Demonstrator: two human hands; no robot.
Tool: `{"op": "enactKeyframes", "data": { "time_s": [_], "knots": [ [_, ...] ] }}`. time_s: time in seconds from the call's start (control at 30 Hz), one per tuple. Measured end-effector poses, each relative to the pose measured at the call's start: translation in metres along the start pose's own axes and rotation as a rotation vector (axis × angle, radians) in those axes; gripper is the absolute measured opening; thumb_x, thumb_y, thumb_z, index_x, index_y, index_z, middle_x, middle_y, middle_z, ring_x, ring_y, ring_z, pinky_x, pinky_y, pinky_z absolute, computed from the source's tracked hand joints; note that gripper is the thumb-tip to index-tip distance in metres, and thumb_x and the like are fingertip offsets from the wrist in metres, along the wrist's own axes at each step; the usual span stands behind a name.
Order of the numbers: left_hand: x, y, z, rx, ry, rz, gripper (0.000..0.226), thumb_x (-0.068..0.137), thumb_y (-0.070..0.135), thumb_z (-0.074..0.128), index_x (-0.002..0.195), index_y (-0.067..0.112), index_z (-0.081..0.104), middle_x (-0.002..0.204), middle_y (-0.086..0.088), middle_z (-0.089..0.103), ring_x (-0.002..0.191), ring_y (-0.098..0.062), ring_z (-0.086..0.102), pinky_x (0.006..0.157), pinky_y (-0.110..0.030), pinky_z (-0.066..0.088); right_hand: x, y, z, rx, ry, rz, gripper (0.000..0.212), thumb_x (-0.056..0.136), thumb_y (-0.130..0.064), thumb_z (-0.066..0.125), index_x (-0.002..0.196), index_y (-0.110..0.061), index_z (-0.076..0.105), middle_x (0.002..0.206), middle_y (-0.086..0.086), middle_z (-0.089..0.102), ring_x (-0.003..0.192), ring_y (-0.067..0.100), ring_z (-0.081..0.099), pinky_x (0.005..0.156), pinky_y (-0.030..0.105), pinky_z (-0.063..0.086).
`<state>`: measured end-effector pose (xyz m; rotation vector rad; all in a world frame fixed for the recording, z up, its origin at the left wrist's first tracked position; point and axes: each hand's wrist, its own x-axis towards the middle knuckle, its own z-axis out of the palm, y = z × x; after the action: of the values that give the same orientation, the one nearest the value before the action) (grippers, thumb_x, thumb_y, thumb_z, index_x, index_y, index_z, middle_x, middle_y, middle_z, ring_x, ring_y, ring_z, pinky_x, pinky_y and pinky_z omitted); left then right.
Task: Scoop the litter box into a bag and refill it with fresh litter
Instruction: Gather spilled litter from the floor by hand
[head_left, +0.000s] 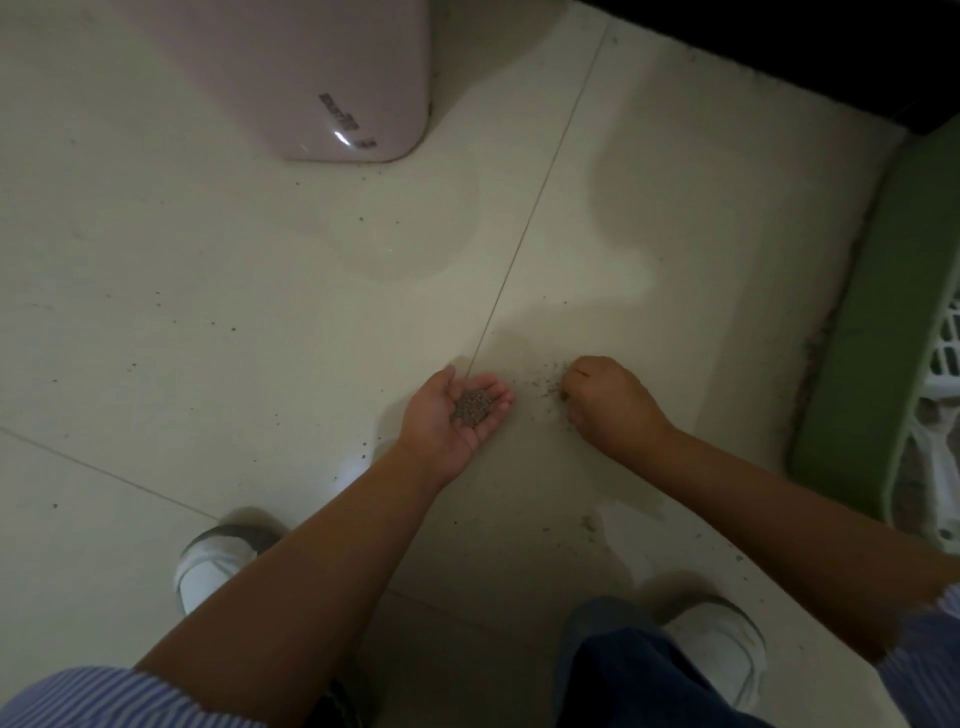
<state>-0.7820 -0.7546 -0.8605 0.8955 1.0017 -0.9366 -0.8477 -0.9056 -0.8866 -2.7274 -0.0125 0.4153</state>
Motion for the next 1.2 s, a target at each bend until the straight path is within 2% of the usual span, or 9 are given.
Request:
{"op": "enactKeyframes", "data": {
  "time_s": [0.1,0.17,0.27,0.4,0.53,0.7,0.83,1.0,1.2],
  "knots": [
    [-0.002,0.000,0.004,-0.012,-0.013,-0.007,0.050,0.102,0.026,0.028,0.075,-0.007,0.055,0.051,-0.015,0.064,0.072,-0.027,0.058,0.055,-0.026,0.057,0.012,-0.009,-0.012,0.207,0.031,0.281,0.011,0.074,0.000,0.059,0.075,0.004,0.069,0.079,0.020,0.068,0.078,0.030,0.064,0.069,0.028,0.045],
    [-0.002,0.000,0.007,0.012,-0.018,-0.007,0.049,0.102,0.022,0.028,0.071,-0.006,0.055,0.053,-0.015,0.063,0.062,-0.024,0.062,0.062,-0.028,0.058,0.014,-0.028,-0.023,0.393,0.169,0.213,0.013,0.072,-0.007,0.063,0.075,0.000,0.073,0.078,0.015,0.072,0.074,0.021,0.065,0.067,0.013,0.040],
    [-0.003,-0.004,0.011,0.060,-0.042,-0.026,0.055,0.101,0.016,0.028,0.061,-0.003,0.059,0.048,-0.011,0.064,0.051,-0.019,0.065,0.047,-0.024,0.055,0.008,-0.042,-0.032,0.528,0.032,0.141,0.022,0.077,-0.019,0.066,0.088,-0.002,0.074,0.088,0.012,0.072,0.082,0.015,0.063,0.068,0.010,0.033],
    [-0.004,-0.005,0.010,0.033,-0.046,-0.035,0.035,0.096,0.005,0.032,0.068,-0.003,0.051,0.043,-0.010,0.061,0.040,-0.017,0.064,0.044,-0.022,0.054,-0.004,-0.003,-0.028,0.235,0.197,0.159,0.019,0.068,-0.015,0.061,0.073,0.000,0.072,0.074,0.014,0.072,0.069,0.027,0.068,0.068,0.027,0.051],
    [-0.004,-0.002,0.005,0.072,-0.008,-0.015,0.035,0.095,0.005,0.031,0.066,-0.002,0.051,0.040,-0.008,0.059,0.037,-0.014,0.061,0.043,-0.019,0.052,-0.008,0.019,-0.018,0.005,0.064,-0.031,0.029,0.056,-0.018,0.066,0.078,0.000,0.071,0.082,0.016,0.071,0.072,0.034,0.068,0.072,0.042,0.054],
    [-0.004,0.001,0.004,0.098,0.014,0.005,0.035,0.092,0.003,0.028,0.067,-0.003,0.052,0.041,-0.009,0.059,0.038,-0.017,0.061,0.042,-0.019,0.052,0.000,0.014,-0.005,-0.046,0.004,-0.245,0.029,0.057,-0.011,0.073,0.083,0.002,0.070,0.090,0.019,0.070,0.081,0.034,0.068,0.068,0.040,0.057],
    [-0.003,0.001,0.004,0.110,0.005,0.022,0.035,0.092,0.006,0.030,0.067,-0.004,0.053,0.044,-0.009,0.060,0.048,-0.019,0.061,0.044,-0.019,0.054,-0.020,0.024,-0.002,0.003,-0.056,-0.231,0.042,0.047,-0.010,0.089,0.081,0.004,0.070,0.085,0.017,0.069,0.074,0.032,0.068,0.056,0.034,0.058],
    [0.002,-0.004,0.005,0.096,0.013,0.026,0.049,0.100,0.020,0.029,0.065,-0.004,0.055,0.044,-0.011,0.061,0.064,-0.025,0.058,0.043,-0.021,0.053,-0.021,0.015,0.009,0.023,0.014,-0.135,0.027,0.049,0.003,0.085,0.071,0.002,0.070,0.073,0.014,0.068,0.064,0.029,0.066,0.050,0.024,0.054],
    [0.003,-0.003,0.004,0.087,0.020,0.006,0.046,0.101,0.023,0.031,0.071,-0.005,0.054,0.045,-0.012,0.062,0.061,-0.025,0.061,0.044,-0.022,0.054,-0.008,0.009,0.002,-0.049,-0.016,-0.155,0.037,0.022,0.011,0.083,0.049,-0.004,0.063,0.052,0.010,0.060,0.046,0.025,0.060,0.040,0.014,0.044]
  ]
}}
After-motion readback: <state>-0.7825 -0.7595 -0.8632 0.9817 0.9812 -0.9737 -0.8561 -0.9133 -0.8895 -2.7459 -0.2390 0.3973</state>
